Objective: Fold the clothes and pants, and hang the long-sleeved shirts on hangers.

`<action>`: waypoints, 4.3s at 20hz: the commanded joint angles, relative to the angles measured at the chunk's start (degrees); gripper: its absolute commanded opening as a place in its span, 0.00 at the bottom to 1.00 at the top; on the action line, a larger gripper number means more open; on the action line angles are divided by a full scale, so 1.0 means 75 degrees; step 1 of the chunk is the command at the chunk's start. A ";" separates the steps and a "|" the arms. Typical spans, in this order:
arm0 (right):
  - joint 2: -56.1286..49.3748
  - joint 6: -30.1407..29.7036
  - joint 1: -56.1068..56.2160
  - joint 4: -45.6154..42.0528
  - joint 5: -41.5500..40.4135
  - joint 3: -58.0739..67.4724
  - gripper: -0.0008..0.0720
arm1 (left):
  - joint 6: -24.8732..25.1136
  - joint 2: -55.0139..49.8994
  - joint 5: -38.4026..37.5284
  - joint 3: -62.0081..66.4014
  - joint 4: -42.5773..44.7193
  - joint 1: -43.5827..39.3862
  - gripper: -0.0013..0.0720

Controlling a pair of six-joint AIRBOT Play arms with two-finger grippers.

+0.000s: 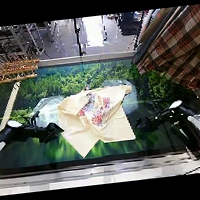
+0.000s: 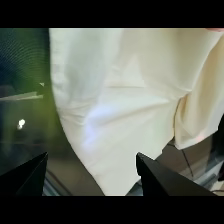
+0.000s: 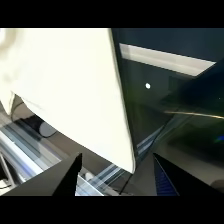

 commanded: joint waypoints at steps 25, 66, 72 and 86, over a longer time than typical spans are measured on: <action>0.6997 0.0796 -0.0548 -0.3255 -0.1883 0.8810 0.03 | 0.1687 0.4587 -0.0854 0.5109 -1.5787 0.5913 0.03; -0.0953 0.1078 0.1314 -0.3293 -0.0516 0.3617 0.45 | -0.0067 -0.1134 -0.1545 0.2710 0.1265 0.1967 0.15; -0.0207 0.1478 -0.0562 -0.3162 0.0766 0.2530 0.69 | -0.0583 -0.0382 -0.2430 0.1833 0.2331 0.2868 0.56; 0.0055 -0.0883 -0.2358 -0.1553 0.0344 -0.0597 0.67 | -0.0396 0.3404 -0.1116 -0.3585 0.2168 0.2760 0.76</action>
